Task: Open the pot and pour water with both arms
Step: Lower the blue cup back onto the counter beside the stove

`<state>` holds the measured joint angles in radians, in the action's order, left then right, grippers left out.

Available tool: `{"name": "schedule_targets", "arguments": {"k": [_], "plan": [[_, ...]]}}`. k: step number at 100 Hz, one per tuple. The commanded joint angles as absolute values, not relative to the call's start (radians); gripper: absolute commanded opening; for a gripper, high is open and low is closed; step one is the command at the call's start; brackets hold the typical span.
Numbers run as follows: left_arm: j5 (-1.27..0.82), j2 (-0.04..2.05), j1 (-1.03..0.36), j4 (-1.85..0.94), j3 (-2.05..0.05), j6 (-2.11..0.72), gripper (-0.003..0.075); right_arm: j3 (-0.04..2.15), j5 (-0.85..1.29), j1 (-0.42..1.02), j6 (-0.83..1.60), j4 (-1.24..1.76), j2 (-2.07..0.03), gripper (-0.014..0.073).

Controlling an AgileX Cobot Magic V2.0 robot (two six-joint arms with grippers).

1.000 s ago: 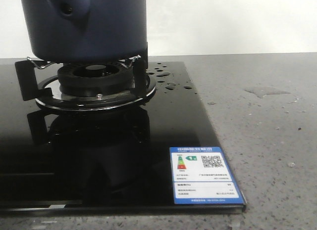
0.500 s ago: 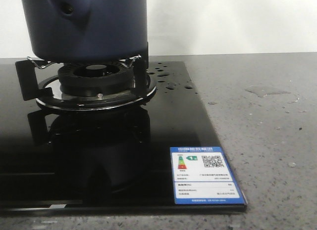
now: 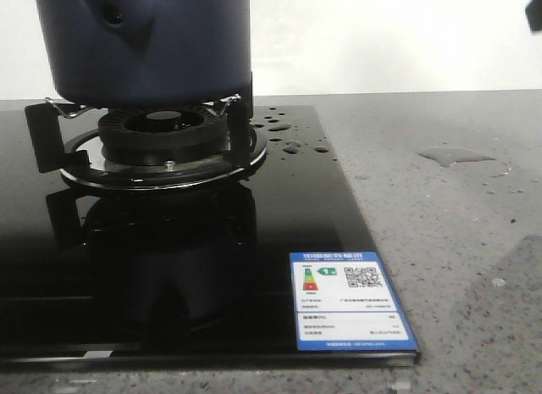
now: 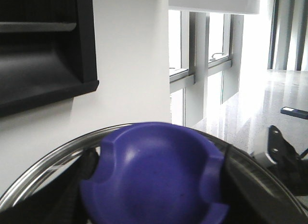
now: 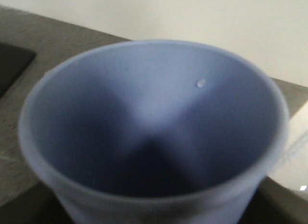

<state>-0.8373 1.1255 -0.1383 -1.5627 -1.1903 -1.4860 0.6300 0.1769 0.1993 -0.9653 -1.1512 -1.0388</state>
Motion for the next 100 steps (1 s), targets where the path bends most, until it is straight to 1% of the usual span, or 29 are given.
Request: {"name": "schedule_targets", "arguments": {"k": [1, 18, 25, 30, 42, 47, 54, 73, 85, 100], "plan": [[-0.842, 1.133, -0.138, -1.648, -1.216, -1.477, 0.0304, 0.582, 0.021, 0.182, -0.971, -1.196, -0.972, 0.0249], [-0.893, 1.169, -0.138, -1.645, -1.216, -1.478, 0.0304, 0.529, 0.0, 0.182, -0.971, -1.196, -0.977, 0.0251], [-0.915, 1.181, -0.138, -1.645, -1.216, -1.478, 0.0304, 0.529, 0.0, 0.182, -0.971, -1.196, -0.992, 0.0283], [-0.924, 1.189, -0.138, -1.645, -1.216, -1.478, 0.0304, 0.529, 0.0, 0.182, -0.971, -1.196, -1.005, 0.0333], [-0.943, 1.199, -0.138, -1.645, -1.216, -1.478, 0.0304, 0.529, 0.006, 0.182, -0.971, -1.166, -1.044, 0.0525], [-0.948, 1.198, -0.138, -1.645, -1.216, -1.478, 0.0304, 0.529, 0.01, 0.182, -0.973, -1.153, -1.054, 0.0587], [-0.951, 1.198, -0.138, -1.645, -1.216, -1.478, 0.0304, 0.529, 0.019, 0.182, -0.99, -1.143, -1.063, 0.0634], [-0.952, 1.198, -0.138, -1.64, -1.216, -1.478, 0.0304, 0.563, 0.046, 0.182, -0.994, -1.14, -1.047, 0.064], [-0.947, 1.207, -0.138, -1.604, -1.216, -1.482, 0.0304, 0.603, 0.092, 0.182, -0.994, -1.14, -0.997, 0.064], [-0.949, 1.265, -0.138, -1.555, -1.216, -1.482, 0.0304, 0.64, 0.065, 0.182, -0.994, -1.14, -0.907, 0.0638]]}}
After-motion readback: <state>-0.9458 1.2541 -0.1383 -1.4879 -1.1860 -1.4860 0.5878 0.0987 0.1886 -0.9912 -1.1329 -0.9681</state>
